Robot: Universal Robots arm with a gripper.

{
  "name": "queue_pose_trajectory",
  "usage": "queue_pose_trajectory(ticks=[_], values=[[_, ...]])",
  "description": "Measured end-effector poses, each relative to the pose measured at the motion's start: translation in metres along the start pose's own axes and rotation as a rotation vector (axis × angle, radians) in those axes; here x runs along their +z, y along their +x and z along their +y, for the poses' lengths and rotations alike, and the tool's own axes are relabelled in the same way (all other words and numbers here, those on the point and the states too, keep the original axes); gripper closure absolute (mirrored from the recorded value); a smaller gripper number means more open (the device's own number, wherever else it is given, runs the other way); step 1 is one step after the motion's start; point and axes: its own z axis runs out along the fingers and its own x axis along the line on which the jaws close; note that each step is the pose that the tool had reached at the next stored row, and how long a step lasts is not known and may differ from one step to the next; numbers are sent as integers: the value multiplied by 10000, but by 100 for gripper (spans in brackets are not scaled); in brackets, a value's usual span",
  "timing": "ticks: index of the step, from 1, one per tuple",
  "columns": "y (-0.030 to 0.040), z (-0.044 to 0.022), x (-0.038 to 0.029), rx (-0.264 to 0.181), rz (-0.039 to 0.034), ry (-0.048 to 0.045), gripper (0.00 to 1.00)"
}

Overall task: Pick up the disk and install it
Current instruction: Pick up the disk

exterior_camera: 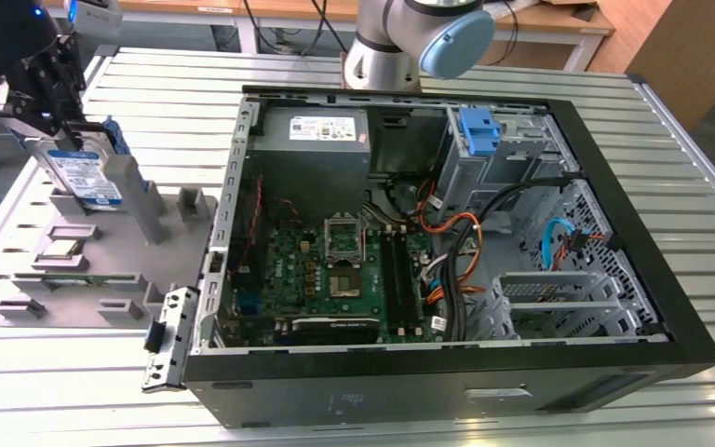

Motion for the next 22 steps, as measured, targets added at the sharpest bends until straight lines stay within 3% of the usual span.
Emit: queue_pose_trajectory(ticks=[4, 5, 22], values=[[0, 0, 0, 0, 0, 1, 64], [0, 0, 0, 0, 1, 0, 58], [0, 0, 1, -261, 5, -9, 58]])
